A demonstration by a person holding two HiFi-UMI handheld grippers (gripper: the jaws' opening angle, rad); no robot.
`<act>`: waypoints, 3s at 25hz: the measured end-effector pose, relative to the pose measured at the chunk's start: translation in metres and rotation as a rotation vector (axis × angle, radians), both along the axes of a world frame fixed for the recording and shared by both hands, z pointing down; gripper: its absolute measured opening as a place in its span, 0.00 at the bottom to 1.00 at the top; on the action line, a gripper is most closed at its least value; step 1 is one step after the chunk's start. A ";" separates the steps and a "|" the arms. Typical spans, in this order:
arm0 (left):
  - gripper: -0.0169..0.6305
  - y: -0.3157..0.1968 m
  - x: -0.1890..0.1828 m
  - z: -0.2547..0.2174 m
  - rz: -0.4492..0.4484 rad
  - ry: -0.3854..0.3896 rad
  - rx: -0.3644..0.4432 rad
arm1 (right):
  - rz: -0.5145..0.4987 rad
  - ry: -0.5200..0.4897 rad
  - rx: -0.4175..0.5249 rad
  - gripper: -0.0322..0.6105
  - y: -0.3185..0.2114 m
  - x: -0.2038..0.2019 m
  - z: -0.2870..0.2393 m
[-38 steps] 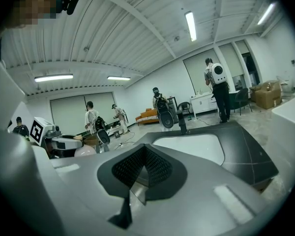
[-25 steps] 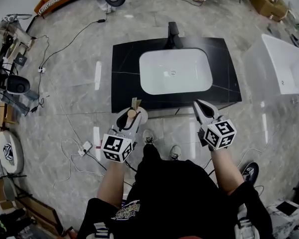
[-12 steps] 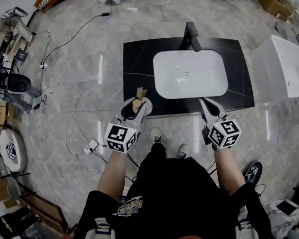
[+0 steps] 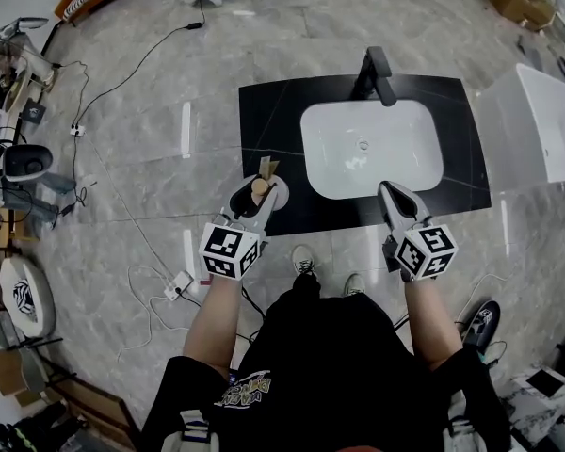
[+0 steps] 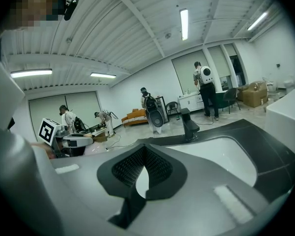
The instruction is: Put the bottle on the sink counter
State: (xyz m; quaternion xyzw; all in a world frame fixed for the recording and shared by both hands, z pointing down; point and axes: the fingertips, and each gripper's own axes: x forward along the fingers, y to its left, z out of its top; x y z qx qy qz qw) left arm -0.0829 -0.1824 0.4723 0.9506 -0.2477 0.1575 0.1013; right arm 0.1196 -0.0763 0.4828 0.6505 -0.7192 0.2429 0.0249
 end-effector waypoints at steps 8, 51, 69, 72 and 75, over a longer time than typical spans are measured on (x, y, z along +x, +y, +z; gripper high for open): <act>0.23 -0.043 0.003 0.007 0.046 -0.002 0.008 | 0.057 0.011 -0.008 0.09 -0.020 -0.009 0.000; 0.23 -0.186 0.074 0.100 -0.217 -0.103 -0.079 | -0.176 -0.063 -0.133 0.09 -0.144 0.061 0.067; 0.23 -0.227 0.088 0.131 -0.289 -0.157 -0.052 | -0.210 -0.085 -0.186 0.09 -0.173 0.084 0.096; 0.23 -0.232 0.089 0.133 -0.294 -0.167 -0.044 | -0.216 -0.086 -0.186 0.09 -0.178 0.084 0.097; 0.23 -0.237 0.090 0.135 -0.300 -0.165 -0.036 | -0.220 -0.087 -0.189 0.09 -0.180 0.084 0.098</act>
